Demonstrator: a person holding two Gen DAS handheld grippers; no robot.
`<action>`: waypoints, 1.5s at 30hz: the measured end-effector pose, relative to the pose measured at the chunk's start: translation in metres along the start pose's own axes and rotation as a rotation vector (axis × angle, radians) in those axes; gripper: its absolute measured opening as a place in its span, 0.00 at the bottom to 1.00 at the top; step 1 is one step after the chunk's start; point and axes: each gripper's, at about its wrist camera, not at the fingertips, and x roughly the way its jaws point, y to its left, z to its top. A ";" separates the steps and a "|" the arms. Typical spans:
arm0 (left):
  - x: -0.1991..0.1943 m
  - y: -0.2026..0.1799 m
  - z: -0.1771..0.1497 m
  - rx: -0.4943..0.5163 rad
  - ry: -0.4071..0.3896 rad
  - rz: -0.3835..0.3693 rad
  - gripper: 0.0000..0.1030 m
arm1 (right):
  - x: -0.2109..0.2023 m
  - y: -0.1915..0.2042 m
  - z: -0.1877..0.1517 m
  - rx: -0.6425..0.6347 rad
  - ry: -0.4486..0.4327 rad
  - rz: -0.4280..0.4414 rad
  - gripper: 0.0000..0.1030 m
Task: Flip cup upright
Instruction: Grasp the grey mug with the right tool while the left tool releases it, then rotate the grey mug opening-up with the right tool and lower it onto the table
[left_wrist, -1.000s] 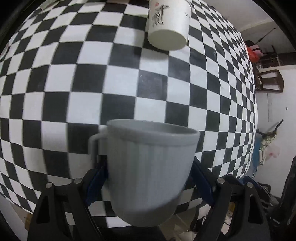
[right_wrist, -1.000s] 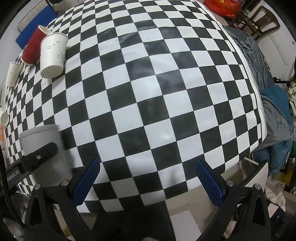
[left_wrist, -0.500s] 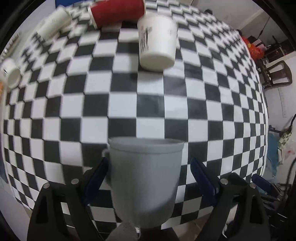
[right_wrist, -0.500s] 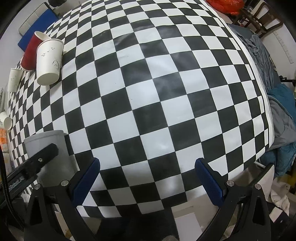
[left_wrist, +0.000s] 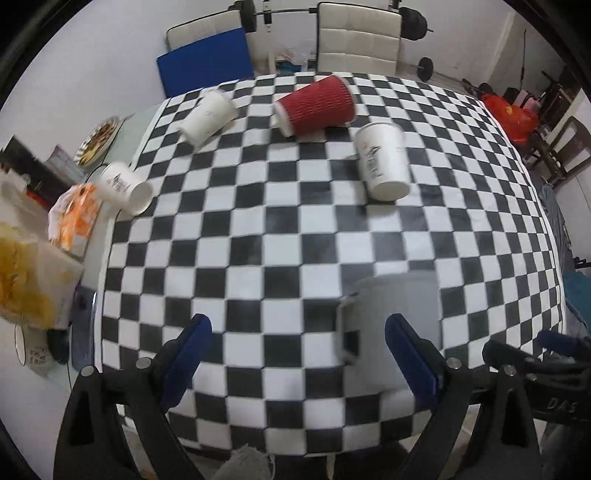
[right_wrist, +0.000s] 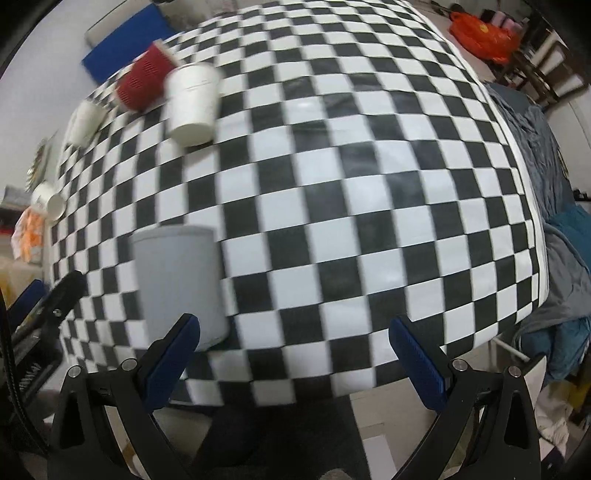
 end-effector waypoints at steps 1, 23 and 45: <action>0.001 0.001 -0.003 -0.004 0.001 0.024 0.93 | -0.002 0.013 -0.003 -0.013 -0.001 0.006 1.00; 0.074 0.060 -0.029 -0.124 0.176 0.113 0.93 | 0.083 0.100 0.048 -0.143 0.333 0.107 1.00; 0.088 0.081 -0.013 -0.139 0.171 0.101 0.93 | 0.097 0.123 0.058 -0.093 0.131 0.200 0.82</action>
